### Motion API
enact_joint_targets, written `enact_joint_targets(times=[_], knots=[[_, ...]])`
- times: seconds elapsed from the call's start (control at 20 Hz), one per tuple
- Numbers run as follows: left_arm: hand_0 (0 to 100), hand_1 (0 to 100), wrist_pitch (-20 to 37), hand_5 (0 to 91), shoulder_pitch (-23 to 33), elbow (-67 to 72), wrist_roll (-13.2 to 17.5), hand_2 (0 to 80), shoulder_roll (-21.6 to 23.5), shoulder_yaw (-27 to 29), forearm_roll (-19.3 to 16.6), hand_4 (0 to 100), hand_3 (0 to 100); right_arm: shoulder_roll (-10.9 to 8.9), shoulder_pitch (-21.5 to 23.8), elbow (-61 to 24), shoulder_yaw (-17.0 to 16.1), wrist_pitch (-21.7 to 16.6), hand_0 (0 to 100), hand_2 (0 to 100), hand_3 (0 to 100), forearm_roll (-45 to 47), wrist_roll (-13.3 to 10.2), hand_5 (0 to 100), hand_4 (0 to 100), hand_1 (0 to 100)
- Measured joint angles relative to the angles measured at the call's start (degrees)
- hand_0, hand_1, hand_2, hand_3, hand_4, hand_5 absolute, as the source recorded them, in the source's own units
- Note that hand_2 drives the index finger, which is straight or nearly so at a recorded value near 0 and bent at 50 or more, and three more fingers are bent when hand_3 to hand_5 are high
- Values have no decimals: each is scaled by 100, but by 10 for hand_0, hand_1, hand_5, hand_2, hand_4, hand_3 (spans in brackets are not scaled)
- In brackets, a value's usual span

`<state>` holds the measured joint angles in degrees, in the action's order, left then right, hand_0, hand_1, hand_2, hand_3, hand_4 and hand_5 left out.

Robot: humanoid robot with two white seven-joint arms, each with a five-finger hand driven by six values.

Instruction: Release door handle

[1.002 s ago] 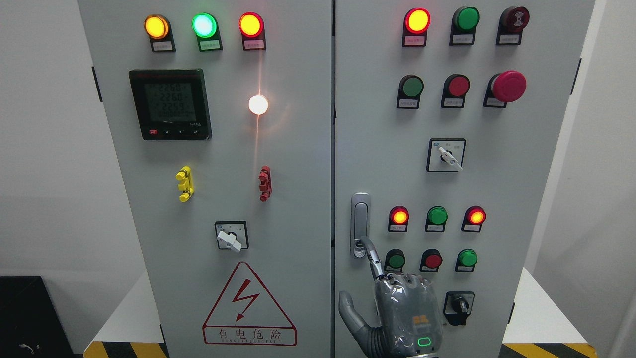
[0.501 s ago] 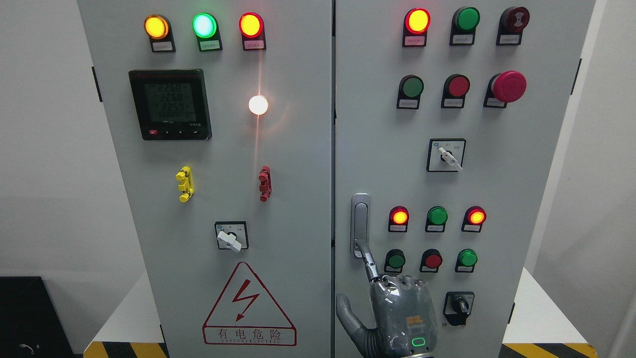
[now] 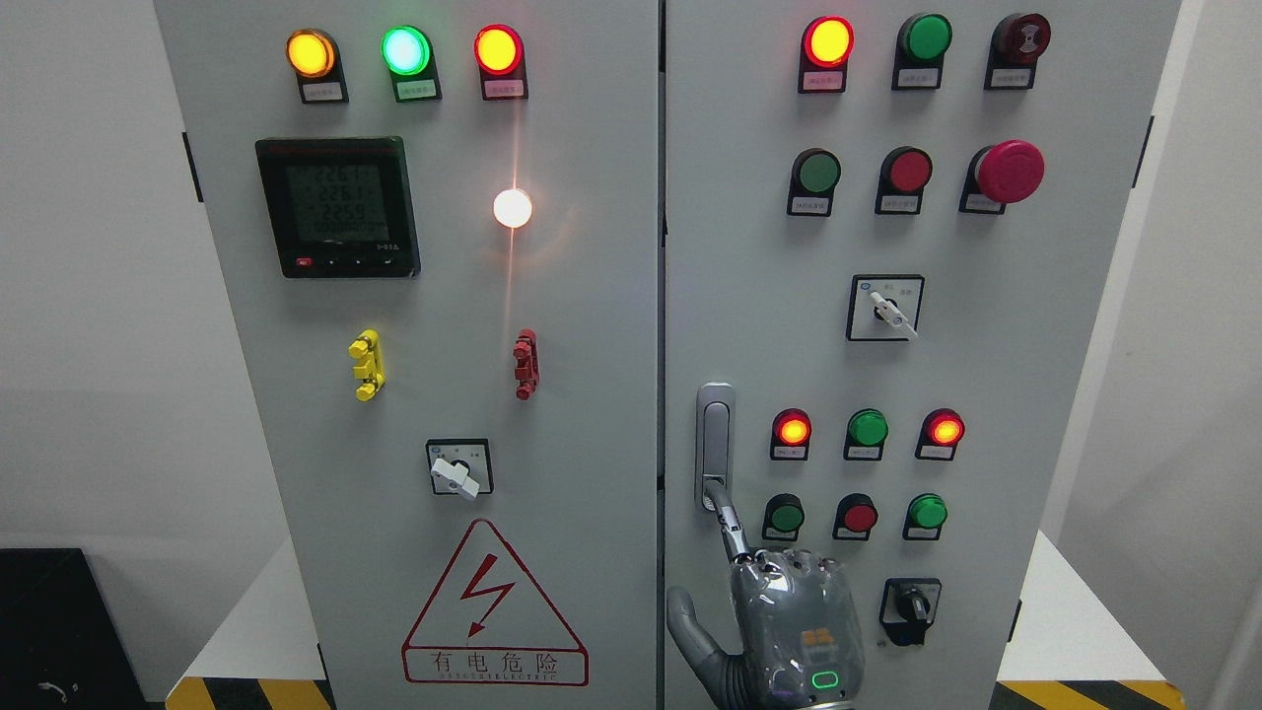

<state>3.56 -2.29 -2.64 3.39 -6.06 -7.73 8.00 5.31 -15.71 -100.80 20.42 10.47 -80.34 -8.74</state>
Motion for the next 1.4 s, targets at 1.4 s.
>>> enact_joint_targets(times=[1.4], knots=[[120, 556, 0, 0, 0, 0, 0, 0, 0, 0, 0, 0, 0, 76, -102, 185, 47, 168, 491, 12, 1000, -34, 14, 1000, 1000, 333]])
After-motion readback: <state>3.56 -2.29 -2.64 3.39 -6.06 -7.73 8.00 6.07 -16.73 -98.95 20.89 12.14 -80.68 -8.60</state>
